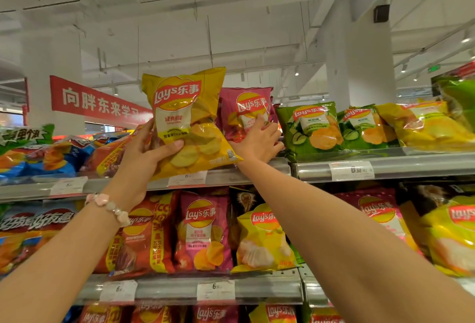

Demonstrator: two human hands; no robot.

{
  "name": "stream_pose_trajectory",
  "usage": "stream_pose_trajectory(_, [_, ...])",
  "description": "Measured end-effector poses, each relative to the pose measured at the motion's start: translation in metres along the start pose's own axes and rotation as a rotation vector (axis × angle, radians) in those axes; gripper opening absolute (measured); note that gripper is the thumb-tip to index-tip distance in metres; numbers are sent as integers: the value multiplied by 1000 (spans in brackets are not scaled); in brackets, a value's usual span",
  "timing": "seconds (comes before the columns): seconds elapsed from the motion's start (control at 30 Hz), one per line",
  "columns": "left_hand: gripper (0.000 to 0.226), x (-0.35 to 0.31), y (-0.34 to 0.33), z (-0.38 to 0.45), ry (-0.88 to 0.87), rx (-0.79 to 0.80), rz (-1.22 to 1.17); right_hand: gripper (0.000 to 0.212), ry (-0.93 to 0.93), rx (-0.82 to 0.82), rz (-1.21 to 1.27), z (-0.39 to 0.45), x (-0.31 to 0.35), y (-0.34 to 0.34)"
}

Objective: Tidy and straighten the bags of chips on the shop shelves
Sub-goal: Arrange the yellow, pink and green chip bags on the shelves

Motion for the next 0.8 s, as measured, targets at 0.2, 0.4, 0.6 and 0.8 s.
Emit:
stream_pose_trajectory(0.2, [77,2,1,-6,-26,-2,-11,113,83,113,-14,1,0,2])
stream_pose_trajectory(0.4, [74,6,3,-7,-26,6,-11,104,239,430,122,10,-12,8])
stream_pose_trajectory(0.6, [76,7,-3,-2,-22,5,-52,97,334,427,27,5,-23,17])
stream_pose_trajectory(0.8, [82,2,-5,1,-16,24,-45,80,355,219,-109,-3,-8,32])
Point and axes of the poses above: each hand's wrist, its own z-axis towards the middle knuckle, its own y-axis out of the back of the hand, x = y × z, the point moved 7 cm from there along z, towards the middle knuckle, and after that the axes turned 11 degrees about x, right-handed, at the moved point
